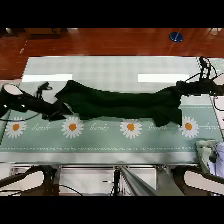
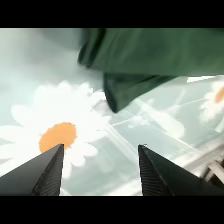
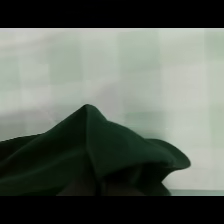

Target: Fold the shirts.

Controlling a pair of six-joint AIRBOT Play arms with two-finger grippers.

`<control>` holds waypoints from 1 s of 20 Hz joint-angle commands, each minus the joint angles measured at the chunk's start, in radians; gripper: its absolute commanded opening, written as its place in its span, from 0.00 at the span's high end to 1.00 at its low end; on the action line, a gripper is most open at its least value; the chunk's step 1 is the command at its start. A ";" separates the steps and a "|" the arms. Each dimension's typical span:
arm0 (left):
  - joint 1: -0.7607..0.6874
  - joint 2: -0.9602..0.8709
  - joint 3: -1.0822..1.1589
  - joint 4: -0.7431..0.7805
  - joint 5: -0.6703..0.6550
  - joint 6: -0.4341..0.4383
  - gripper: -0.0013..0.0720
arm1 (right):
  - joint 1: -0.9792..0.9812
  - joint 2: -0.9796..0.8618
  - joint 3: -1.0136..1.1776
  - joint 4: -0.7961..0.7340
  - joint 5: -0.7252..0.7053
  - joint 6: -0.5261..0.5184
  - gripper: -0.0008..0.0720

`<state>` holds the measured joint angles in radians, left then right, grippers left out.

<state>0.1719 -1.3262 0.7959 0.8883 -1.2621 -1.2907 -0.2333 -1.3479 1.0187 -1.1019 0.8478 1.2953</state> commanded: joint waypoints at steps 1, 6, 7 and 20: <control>-0.039 0.000 -0.071 -0.041 0.133 0.019 0.24 | 0.000 -0.001 0.000 0.000 0.022 -0.004 0.96; -0.106 -0.081 -0.071 -0.167 0.216 0.046 0.25 | 0.000 -0.001 0.000 0.000 0.032 -0.011 0.96; -0.122 -0.100 -0.071 -0.167 0.216 0.050 0.27 | 0.000 -0.001 0.000 0.000 0.034 -0.011 0.96; -0.141 -0.143 -0.071 -0.175 0.298 0.049 0.95 | 0.000 -0.001 0.000 0.001 0.065 -0.011 0.96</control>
<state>0.0311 -1.4651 0.7246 0.7170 -0.9840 -1.2404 -0.2333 -1.3479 1.0187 -1.1019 0.9051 1.2839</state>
